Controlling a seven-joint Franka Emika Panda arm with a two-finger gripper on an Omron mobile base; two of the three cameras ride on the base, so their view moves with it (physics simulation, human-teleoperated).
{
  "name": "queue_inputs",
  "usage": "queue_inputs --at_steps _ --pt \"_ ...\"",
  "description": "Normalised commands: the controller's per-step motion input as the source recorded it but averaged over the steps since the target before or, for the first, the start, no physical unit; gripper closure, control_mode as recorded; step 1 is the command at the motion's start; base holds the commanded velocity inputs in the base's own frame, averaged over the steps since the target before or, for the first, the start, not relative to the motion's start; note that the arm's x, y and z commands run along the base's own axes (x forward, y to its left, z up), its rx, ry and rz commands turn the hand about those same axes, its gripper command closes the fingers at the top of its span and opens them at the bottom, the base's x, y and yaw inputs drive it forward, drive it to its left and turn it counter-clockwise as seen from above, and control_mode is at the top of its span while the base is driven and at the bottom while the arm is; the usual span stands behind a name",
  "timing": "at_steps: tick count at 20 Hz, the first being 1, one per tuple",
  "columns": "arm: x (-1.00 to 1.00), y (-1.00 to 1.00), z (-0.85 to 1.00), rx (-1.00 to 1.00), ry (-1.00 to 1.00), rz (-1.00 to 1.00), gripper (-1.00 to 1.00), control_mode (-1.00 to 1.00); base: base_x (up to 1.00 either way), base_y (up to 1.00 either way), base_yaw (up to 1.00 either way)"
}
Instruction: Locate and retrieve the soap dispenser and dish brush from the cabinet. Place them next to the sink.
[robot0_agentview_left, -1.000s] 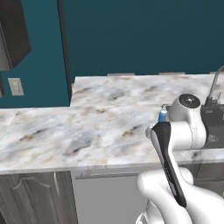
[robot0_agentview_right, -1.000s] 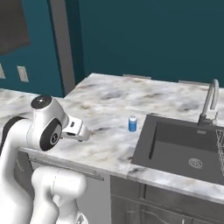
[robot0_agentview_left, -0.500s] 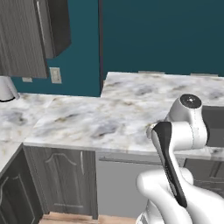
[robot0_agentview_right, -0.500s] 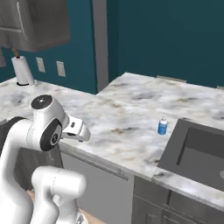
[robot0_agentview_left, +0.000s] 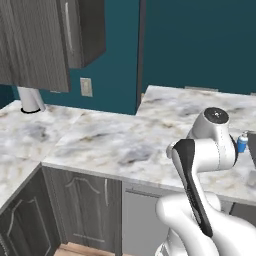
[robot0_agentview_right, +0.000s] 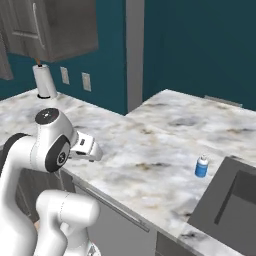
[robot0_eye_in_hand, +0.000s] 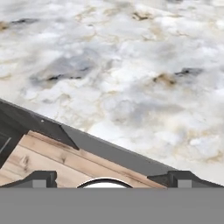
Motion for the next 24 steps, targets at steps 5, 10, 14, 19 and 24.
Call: queue_inputs --at_steps 5,10,14,19,24 --pt "0.00 0.00 0.00 0.00 0.00 0.00 -1.00 1.00 0.12 0.12 0.20" --pt "0.00 0.00 0.00 0.00 0.00 0.00 -1.00 1.00 -0.14 0.35 0.22" --pt "0.00 0.00 0.00 0.00 0.00 0.00 -1.00 1.00 -0.09 0.37 0.34" --pt "0.00 0.00 0.00 0.00 0.00 0.00 -1.00 1.00 -0.02 0.40 0.41" --pt "0.00 0.00 0.00 0.00 0.00 0.00 -1.00 1.00 0.01 0.43 0.43"
